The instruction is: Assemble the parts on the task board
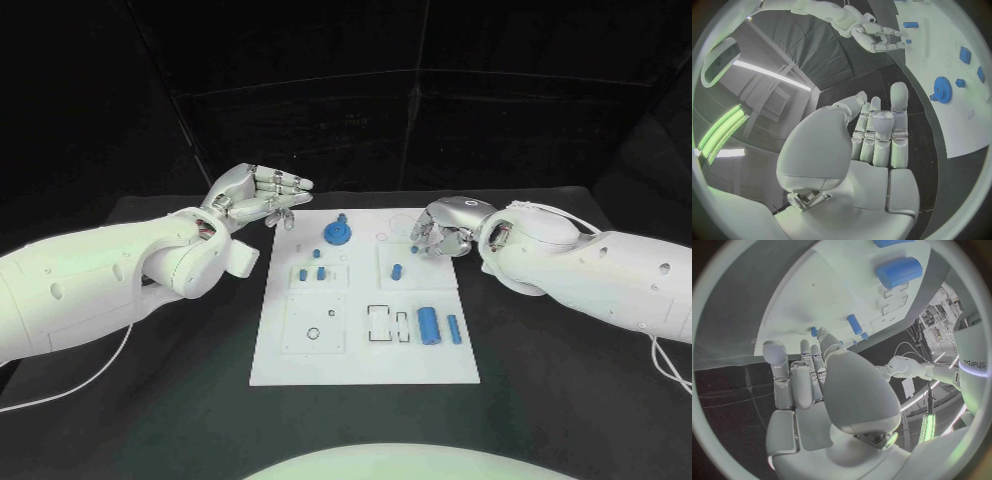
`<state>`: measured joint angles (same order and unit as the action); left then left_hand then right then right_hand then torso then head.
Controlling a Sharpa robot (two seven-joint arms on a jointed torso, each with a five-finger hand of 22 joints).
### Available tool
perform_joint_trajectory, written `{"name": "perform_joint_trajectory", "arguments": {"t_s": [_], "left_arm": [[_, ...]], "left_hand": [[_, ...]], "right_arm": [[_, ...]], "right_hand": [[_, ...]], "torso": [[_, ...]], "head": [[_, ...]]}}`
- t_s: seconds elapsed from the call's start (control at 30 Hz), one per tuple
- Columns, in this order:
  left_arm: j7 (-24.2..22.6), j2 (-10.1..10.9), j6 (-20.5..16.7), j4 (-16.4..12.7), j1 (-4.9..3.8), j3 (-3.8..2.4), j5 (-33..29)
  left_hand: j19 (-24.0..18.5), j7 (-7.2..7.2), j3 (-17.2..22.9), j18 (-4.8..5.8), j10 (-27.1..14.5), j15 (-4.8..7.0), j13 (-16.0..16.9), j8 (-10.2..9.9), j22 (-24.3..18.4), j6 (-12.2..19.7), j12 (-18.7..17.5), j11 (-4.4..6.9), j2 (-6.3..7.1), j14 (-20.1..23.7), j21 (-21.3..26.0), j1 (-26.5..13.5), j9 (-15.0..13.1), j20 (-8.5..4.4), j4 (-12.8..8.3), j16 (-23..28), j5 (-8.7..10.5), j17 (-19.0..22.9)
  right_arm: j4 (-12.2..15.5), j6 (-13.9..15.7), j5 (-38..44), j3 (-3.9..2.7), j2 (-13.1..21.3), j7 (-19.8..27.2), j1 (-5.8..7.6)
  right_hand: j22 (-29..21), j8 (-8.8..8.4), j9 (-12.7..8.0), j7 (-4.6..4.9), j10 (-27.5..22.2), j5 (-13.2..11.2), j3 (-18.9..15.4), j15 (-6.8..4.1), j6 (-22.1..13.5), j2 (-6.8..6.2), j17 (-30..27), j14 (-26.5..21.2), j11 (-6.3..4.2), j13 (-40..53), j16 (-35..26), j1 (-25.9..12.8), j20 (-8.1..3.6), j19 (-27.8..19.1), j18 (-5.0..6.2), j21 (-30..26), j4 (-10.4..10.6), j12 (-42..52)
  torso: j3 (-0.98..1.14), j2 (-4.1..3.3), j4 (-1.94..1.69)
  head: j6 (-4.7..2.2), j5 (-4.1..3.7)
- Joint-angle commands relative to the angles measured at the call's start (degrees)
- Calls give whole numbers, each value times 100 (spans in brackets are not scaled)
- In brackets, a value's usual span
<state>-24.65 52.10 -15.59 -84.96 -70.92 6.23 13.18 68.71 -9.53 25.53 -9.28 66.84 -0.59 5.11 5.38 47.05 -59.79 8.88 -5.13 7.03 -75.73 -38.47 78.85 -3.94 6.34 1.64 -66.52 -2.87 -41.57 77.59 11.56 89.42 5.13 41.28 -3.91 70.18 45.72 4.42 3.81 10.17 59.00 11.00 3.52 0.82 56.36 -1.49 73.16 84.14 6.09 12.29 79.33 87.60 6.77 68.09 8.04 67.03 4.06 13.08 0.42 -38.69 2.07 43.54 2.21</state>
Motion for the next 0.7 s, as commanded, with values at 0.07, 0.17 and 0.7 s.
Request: {"name": "perform_joint_trajectory", "arguments": {"t_s": [0.07, 0.17, 0.7], "left_arm": [[-222, -10, 173, -40, -4, -1, -530], [-216, -16, 200, -47, -4, 0, -582], [-171, -34, 256, -33, -5, 1, -666]], "left_hand": [[-54, -37, -41, -114, -3, -13, 8, -35, -16, 22, 22, -42, -7, 71, 49, -46, 7, 11, 3, 53, -8, 60], [-61, -38, -57, -114, -4, -16, 12, -31, -24, 19, 32, -43, -17, 92, 63, -47, 5, 14, 6, 74, -9, 97], [-82, -39, -102, -121, 8, -12, 41, 11, -63, -18, 106, -36, -93, 176, 128, 14, -8, 19, -10, 153, -11, 245]], "right_arm": [[-50, -142, 92, -2, -65, -33, -37], [-85, -166, 82, -2, -108, -28, -54], [-234, -233, 9, -3, -272, -106, -87]], "right_hand": [[18, -35, 10, 3, 76, 8, 112, 31, 35, -37, 7, 248, -2, -70, 24, 17, 31, 9, 3, 44, -6, -38], [26, -35, 11, 1, 112, 5, 184, 27, 60, -32, 15, 249, -7, -119, 32, 20, 27, 11, 2, 52, -11, -51], [150, -18, 19, -67, 472, -65, 940, -37, 331, -41, 51, 264, -79, -425, 88, -102, -30, 59, -13, 159, -22, -109]], "torso": [[3, -8, -2], [6, -9, -3], [2, -17, 1]], "head": [[-1, -1], [-5, -10], [48, 12]]}}
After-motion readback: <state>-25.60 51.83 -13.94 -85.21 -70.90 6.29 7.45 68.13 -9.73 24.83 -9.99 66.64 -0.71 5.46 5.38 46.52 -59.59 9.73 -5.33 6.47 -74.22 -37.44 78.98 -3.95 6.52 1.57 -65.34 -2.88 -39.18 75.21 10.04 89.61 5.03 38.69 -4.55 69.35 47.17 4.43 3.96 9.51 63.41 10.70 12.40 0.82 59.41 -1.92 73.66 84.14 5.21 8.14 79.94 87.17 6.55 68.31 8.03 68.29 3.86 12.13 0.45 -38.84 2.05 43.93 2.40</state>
